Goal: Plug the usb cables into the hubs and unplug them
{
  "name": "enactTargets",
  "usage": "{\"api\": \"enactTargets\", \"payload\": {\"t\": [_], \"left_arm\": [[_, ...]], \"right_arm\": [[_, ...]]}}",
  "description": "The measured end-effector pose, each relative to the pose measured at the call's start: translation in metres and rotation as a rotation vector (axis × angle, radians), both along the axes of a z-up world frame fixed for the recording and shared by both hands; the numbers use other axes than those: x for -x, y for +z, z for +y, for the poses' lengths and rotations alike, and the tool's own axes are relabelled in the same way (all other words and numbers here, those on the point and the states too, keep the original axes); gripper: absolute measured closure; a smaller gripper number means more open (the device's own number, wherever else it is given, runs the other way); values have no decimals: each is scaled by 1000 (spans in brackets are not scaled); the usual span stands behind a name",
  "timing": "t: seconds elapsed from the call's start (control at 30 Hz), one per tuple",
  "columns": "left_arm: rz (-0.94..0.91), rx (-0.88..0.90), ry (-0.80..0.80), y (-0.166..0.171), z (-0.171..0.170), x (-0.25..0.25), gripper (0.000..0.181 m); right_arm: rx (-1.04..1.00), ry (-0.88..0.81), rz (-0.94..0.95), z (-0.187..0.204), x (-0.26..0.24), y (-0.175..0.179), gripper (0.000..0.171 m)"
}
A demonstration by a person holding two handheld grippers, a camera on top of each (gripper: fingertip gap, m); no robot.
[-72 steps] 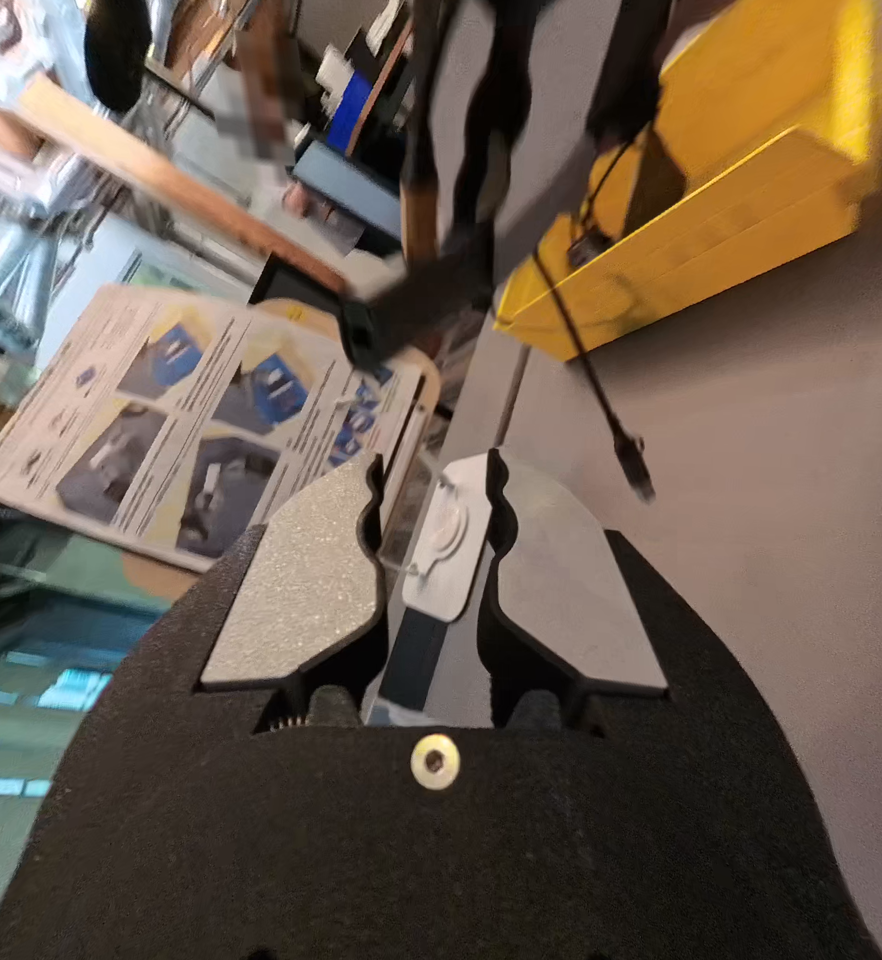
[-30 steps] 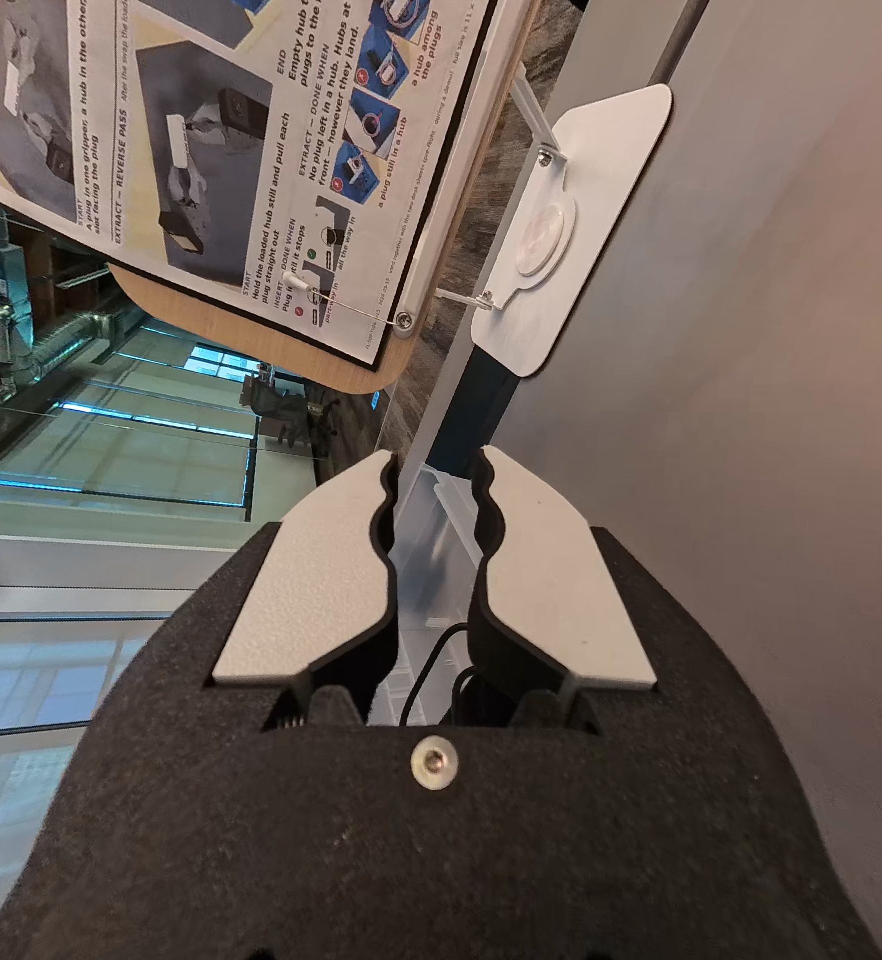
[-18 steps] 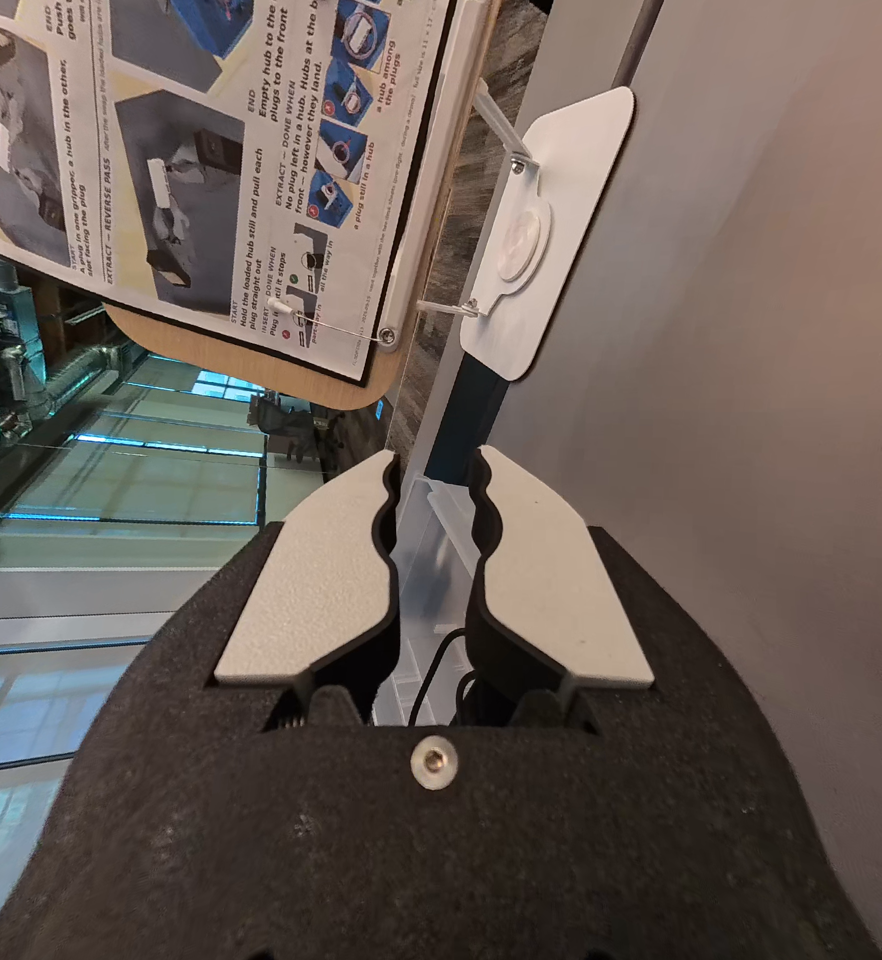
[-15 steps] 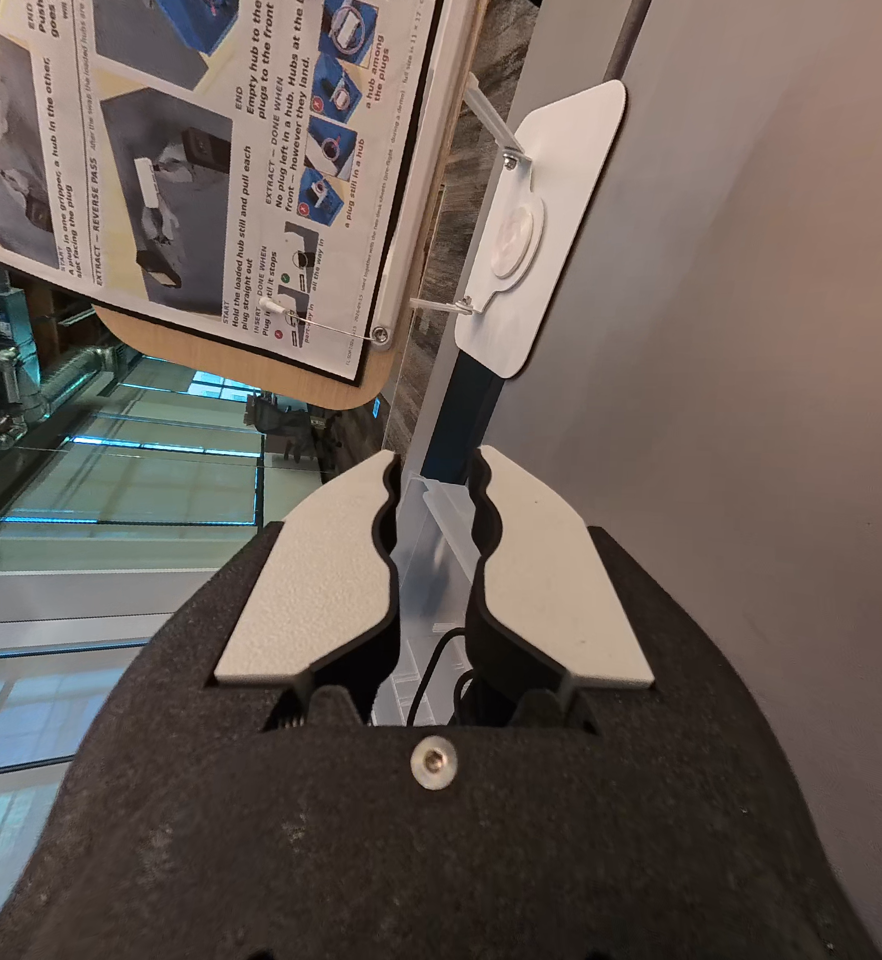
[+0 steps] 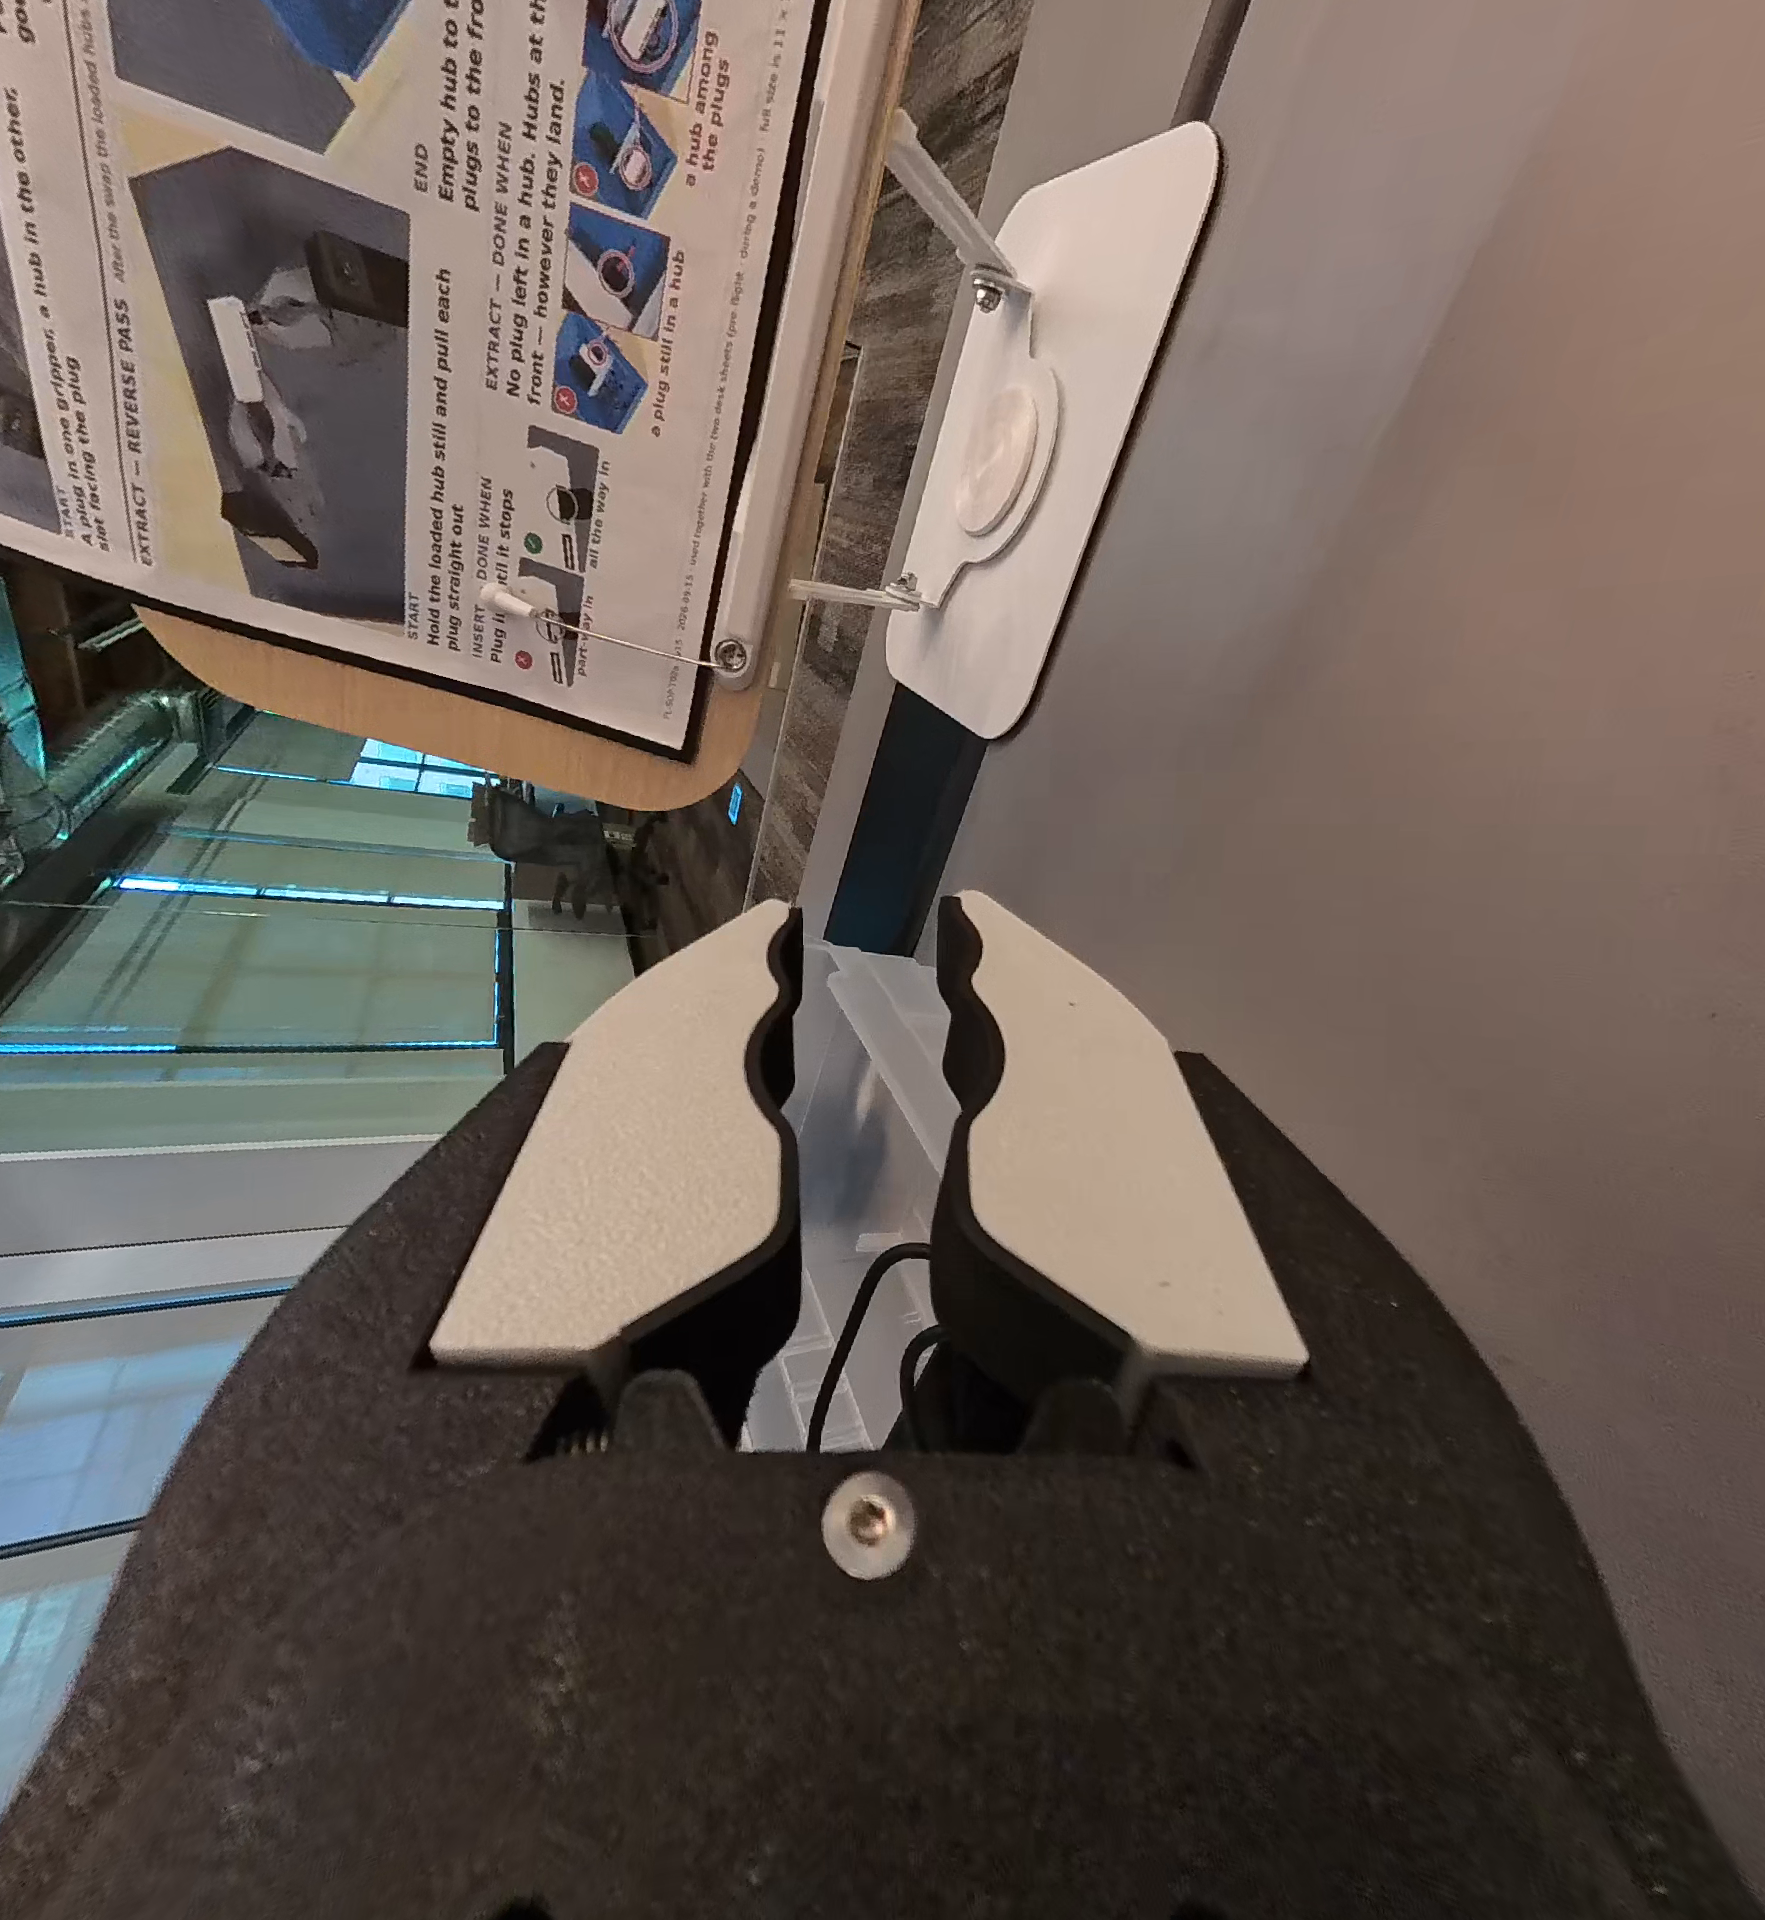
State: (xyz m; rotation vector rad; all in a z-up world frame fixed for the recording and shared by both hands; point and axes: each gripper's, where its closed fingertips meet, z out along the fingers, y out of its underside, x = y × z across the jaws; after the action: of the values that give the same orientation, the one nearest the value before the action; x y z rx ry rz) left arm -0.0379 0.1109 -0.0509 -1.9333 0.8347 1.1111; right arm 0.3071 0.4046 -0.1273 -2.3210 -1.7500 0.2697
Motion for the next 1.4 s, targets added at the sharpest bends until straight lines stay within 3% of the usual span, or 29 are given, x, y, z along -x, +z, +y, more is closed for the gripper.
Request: {"api": "enactTargets", "payload": {"t": [0.23, 0.37, 0.47, 0.57, 0.63, 0.73, 0.87, 1.0, 1.17, 1.4], "left_arm": [[10, 19, 1, -4, 1, 0, 157], [7, 17, 13, -2, -1, 3, 157], [-8, 3, 18, 3, -3, 5, 158], [-20, -6, 16, 7, -3, 4, 158], [-21, -8, 10, 8, -2, 2, 158], [-22, -3, -2, 6, -2, -4, 158], [-16, 1, -22, 6, -4, -12, 158], [-21, -13, -52, 11, -7, -21, 158], [-29, -29, -77, 18, -11, -29, 158], [-27, -46, -101, 26, -17, -36, 158]], "right_arm": [[-246, 20, -35, 20, -36, 45, 138], [-366, -87, -6, 24, -55, 74, 140], [-393, -211, 97, -3, -69, 87, 146], [-332, -349, 313, -58, -71, 89, 161], [-261, -407, 422, -95, -66, 76, 165], [-218, -565, 332, -114, -79, 31, 165], [-258, -733, 247, -101, -89, -8, 161], [-291, -812, 198, -89, -85, -26, 149], [-231, -908, 105, -80, -88, -51, 148], [-172, -944, 189, -76, -82, -62, 161]]}}
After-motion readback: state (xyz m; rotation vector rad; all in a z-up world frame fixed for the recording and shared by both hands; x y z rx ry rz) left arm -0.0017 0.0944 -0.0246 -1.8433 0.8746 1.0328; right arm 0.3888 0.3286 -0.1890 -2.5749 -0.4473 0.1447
